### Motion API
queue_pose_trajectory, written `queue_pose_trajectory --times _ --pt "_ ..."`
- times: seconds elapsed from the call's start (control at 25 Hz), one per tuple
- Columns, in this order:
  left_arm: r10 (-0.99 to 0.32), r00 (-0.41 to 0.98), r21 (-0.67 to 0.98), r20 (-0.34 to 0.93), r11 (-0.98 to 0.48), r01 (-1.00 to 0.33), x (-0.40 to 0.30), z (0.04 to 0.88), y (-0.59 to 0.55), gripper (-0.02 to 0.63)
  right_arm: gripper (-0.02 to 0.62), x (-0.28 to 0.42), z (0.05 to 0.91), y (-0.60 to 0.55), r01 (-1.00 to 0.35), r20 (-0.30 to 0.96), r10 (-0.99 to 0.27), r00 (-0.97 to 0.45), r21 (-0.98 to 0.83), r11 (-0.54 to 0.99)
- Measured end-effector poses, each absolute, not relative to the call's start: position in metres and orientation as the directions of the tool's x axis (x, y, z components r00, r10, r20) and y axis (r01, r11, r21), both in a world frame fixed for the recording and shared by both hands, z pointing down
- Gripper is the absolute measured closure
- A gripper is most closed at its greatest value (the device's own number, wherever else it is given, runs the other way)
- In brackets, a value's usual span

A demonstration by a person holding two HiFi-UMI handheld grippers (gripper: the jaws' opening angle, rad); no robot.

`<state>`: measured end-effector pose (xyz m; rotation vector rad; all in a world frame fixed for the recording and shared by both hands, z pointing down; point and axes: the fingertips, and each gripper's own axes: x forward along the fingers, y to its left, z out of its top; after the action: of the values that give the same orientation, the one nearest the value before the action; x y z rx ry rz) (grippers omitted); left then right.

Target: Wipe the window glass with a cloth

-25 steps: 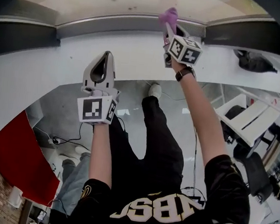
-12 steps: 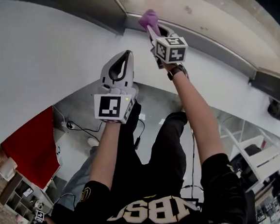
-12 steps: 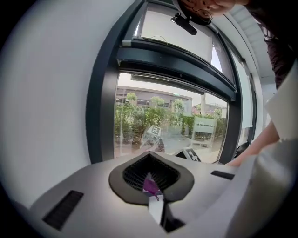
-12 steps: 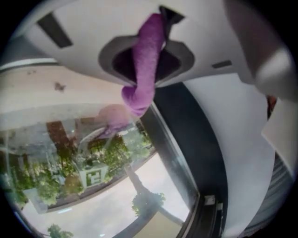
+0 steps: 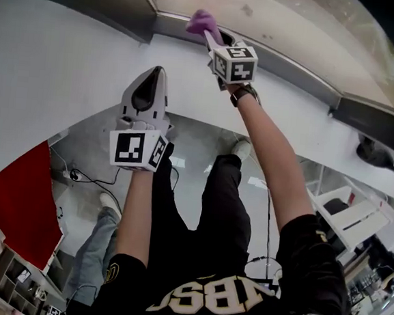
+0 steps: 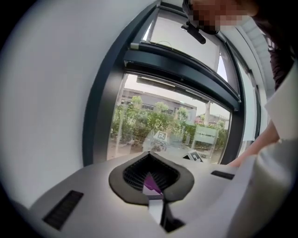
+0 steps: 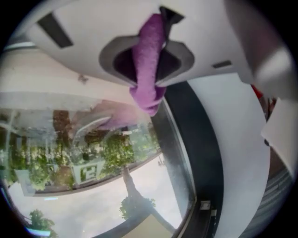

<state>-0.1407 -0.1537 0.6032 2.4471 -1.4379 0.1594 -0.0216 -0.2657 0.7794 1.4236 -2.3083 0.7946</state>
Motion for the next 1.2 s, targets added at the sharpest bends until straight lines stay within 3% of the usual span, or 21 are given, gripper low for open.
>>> queue_pose_trajectory --times 0.4,0.56,0.68,0.8,0.92,1.2 --pt "-0.69 0.698 0.285 0.19 -0.642 -0.712 0.089 0.614 -0.09 0.592 0.517 0.306 0.792 -0.147 -0.974 0.623 -0.773 -0.121 -0.225 -0.029" --pt "-0.582 0.796 0.318 0.165 -0.733 -0.602 0.173 0.616 -0.05 0.592 0.515 0.441 0.8 -0.083 -0.873 0.655 -0.748 0.104 -0.3 -0.384" --pt "-0.55 0.818 0.32 0.171 -0.754 -0.574 0.207 0.621 -0.031 0.592 0.516 0.506 0.806 -0.042 -0.758 0.672 -0.702 0.235 -0.326 -0.565" --pt "-0.552 0.814 0.323 0.181 -0.748 -0.579 0.217 0.625 -0.027 0.592 0.517 0.524 0.804 -0.027 -0.729 0.671 -0.687 0.28 -0.317 -0.606" --pt "-0.576 0.794 0.319 0.193 -0.729 -0.606 0.209 0.625 -0.031 0.592 0.517 0.503 0.799 -0.039 -0.765 0.658 -0.715 0.236 -0.328 -0.554" --pt "-0.653 0.723 0.237 0.225 -0.683 -0.69 0.136 0.609 -0.065 0.592 0.515 0.34 0.798 -0.107 -0.916 0.632 -0.775 -0.021 -0.322 -0.238"
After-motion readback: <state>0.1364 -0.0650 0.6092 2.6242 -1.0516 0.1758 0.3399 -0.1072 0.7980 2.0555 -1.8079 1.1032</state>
